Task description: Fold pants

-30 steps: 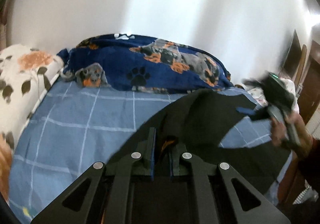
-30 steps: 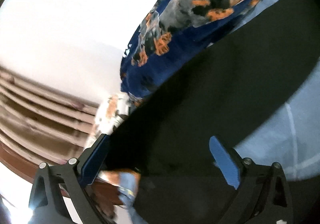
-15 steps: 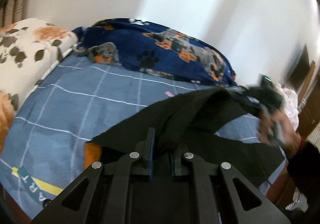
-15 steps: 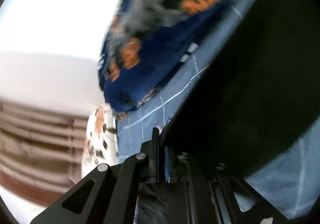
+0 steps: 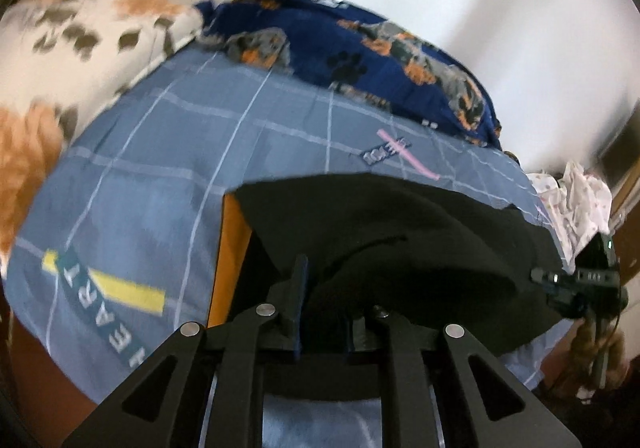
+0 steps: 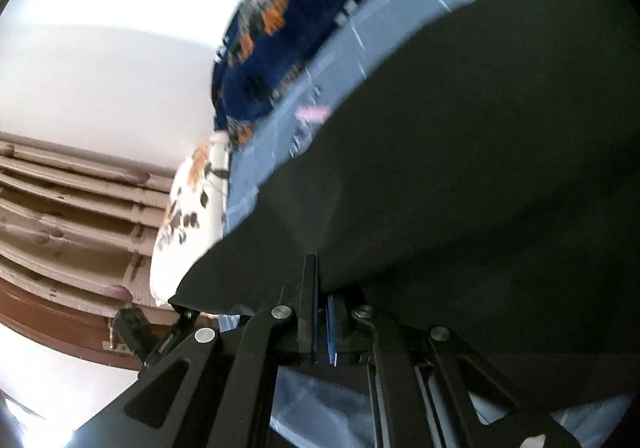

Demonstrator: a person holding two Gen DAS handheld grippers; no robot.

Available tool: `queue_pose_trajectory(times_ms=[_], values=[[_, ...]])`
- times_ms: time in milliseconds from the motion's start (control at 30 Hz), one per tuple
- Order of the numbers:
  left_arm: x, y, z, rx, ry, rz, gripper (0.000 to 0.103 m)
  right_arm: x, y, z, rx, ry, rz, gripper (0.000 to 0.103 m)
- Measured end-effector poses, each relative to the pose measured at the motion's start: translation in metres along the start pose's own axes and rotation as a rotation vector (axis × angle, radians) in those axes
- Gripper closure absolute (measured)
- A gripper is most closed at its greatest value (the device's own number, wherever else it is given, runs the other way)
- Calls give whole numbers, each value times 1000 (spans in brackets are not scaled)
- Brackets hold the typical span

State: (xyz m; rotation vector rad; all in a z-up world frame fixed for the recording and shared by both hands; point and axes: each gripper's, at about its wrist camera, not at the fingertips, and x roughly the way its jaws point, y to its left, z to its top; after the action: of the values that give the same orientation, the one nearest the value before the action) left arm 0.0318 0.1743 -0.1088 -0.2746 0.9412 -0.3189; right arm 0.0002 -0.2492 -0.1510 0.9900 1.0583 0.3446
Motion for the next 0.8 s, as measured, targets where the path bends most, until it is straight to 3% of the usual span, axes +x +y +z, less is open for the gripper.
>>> queue_pose_trajectory(times_ms=[400,500,600,667,800], values=[[8,9,-29,35,72,66,86,16,-32,-48,105,153,-61,98],[10,11,-34,57,75,121,80,18,-32,-47,104,163,-69,98],[9,22,-36,16,100,207,75,24,-34,-49,116,186,-74,98],[-1,36,-34,-35,81,287,64,26,-36,-50,124,193,-79,98],[-30,48,-24,-118,-16,300,64,28,-41,-50,140,198,-72,97]])
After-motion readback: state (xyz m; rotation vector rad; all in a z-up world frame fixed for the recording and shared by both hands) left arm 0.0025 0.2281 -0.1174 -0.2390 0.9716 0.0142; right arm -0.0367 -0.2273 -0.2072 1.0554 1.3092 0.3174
